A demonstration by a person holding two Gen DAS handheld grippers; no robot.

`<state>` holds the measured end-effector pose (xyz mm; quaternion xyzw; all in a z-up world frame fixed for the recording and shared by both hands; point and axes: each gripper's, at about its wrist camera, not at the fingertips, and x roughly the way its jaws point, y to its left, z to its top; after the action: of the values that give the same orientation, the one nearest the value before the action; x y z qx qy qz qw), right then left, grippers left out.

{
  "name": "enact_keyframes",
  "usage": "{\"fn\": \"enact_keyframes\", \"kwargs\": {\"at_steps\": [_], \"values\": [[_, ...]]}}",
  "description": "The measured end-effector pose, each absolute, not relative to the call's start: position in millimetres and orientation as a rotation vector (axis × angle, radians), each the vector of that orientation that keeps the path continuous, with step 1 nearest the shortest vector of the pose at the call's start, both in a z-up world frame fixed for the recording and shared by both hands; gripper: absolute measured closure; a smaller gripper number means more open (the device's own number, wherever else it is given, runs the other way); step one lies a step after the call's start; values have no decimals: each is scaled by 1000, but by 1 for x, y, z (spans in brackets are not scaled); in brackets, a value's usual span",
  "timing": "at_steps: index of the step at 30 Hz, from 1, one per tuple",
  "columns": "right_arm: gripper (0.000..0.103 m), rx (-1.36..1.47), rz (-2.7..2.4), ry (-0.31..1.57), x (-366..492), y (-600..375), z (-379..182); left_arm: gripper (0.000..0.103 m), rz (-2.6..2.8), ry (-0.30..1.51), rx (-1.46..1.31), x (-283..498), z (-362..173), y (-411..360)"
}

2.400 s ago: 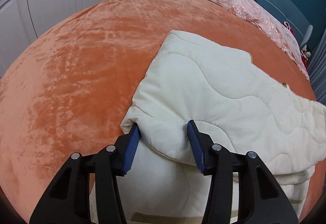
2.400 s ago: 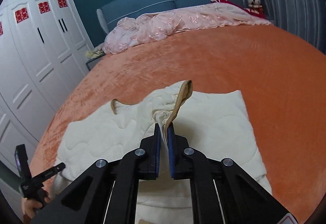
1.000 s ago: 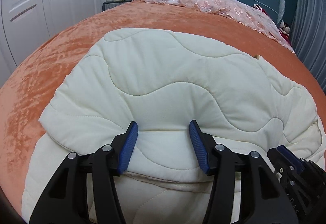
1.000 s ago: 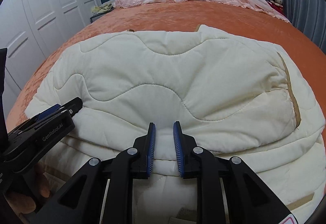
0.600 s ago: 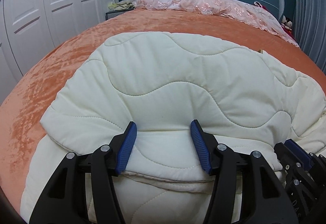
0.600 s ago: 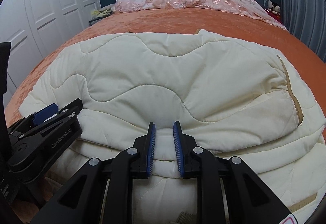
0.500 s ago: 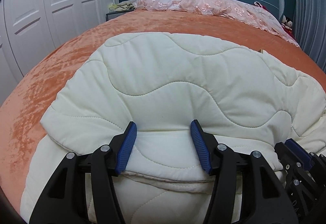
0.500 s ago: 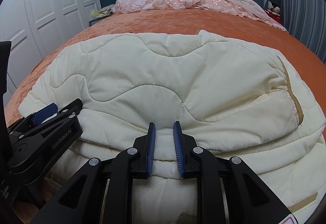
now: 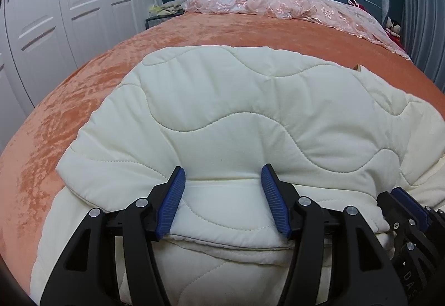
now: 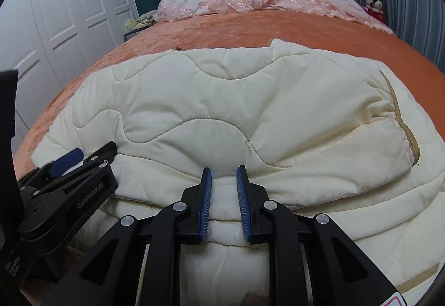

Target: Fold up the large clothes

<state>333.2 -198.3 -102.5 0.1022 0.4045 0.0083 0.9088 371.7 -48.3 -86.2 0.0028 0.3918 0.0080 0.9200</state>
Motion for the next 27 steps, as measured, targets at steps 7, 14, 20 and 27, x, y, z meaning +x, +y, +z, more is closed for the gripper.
{"fn": "enact_keyframes", "kwargs": {"at_steps": [7, 14, 20, 27], "values": [[35, 301, 1, 860, 182, -276, -23, 5, -86, 865, -226, 267, -18, 60], [25, 529, -238, 993, 21, -379, -50, 5, 55, 1071, -441, 171, -47, 167], [24, 746, -225, 965, 8, -376, -85, 21, -16, 1099, -509, 150, -62, 153], [92, 748, -171, 999, 49, -347, -81, 88, -66, 1137, -481, 150, -46, 135]]}}
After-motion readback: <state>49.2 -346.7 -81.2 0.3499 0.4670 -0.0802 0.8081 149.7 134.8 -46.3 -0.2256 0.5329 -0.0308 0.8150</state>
